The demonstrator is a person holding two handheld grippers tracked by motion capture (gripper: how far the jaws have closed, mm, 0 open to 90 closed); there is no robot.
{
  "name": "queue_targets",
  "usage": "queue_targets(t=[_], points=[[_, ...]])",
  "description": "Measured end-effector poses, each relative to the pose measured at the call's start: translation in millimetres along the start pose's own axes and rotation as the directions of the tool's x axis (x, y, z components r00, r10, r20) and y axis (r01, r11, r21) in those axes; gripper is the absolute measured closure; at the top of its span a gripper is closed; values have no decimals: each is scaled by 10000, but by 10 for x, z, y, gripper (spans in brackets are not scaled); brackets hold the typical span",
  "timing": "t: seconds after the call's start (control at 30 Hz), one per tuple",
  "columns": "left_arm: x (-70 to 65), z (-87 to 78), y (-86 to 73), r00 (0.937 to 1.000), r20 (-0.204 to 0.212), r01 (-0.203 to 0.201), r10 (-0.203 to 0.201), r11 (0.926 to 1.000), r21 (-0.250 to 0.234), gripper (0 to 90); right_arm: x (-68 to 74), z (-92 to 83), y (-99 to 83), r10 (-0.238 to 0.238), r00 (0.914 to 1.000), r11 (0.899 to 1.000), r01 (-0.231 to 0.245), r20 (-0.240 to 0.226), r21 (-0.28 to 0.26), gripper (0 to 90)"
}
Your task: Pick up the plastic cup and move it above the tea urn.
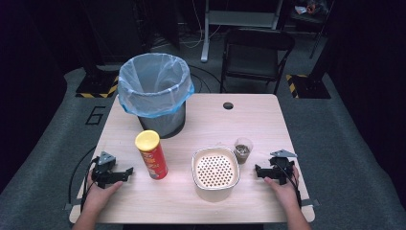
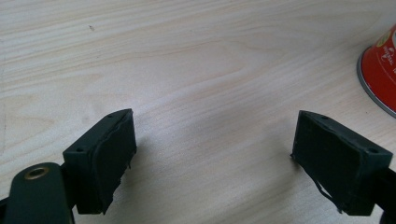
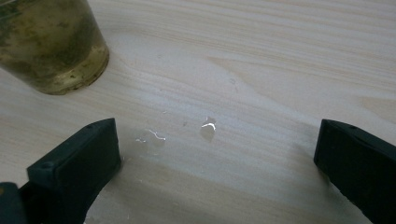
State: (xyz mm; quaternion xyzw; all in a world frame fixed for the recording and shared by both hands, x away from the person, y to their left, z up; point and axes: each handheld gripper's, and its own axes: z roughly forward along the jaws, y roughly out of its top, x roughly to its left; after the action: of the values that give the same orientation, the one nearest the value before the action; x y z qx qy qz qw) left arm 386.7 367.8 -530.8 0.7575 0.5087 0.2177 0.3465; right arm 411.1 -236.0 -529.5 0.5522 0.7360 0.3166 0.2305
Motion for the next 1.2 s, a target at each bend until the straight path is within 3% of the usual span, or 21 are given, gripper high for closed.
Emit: queue_targets(t=[0.97, 1.03, 1.1, 1.2], points=[[-18, -11, -4, 10000, -80, -56, 56, 10000, 82, 132, 6, 1, -1, 36, 10000, 10000, -36, -2, -23, 1], [-18, 2, -2, 10000, -60, 72, -72, 10000, -1, 132, 5, 2, 2, 32, 10000, 10000, -32, -20, -66, 21], [-4, 3, 8, 9999, -97, -32, 32, 10000, 67, 132, 9, -24, 9, -118, 9999, 9998, 117, -91, -165, 156], [-4, 4, 9, 9999, -118, -31, 32, 10000, 74, 132, 41, -48, 15, 21, 10000, 9997, -23, -81, -234, 235]])
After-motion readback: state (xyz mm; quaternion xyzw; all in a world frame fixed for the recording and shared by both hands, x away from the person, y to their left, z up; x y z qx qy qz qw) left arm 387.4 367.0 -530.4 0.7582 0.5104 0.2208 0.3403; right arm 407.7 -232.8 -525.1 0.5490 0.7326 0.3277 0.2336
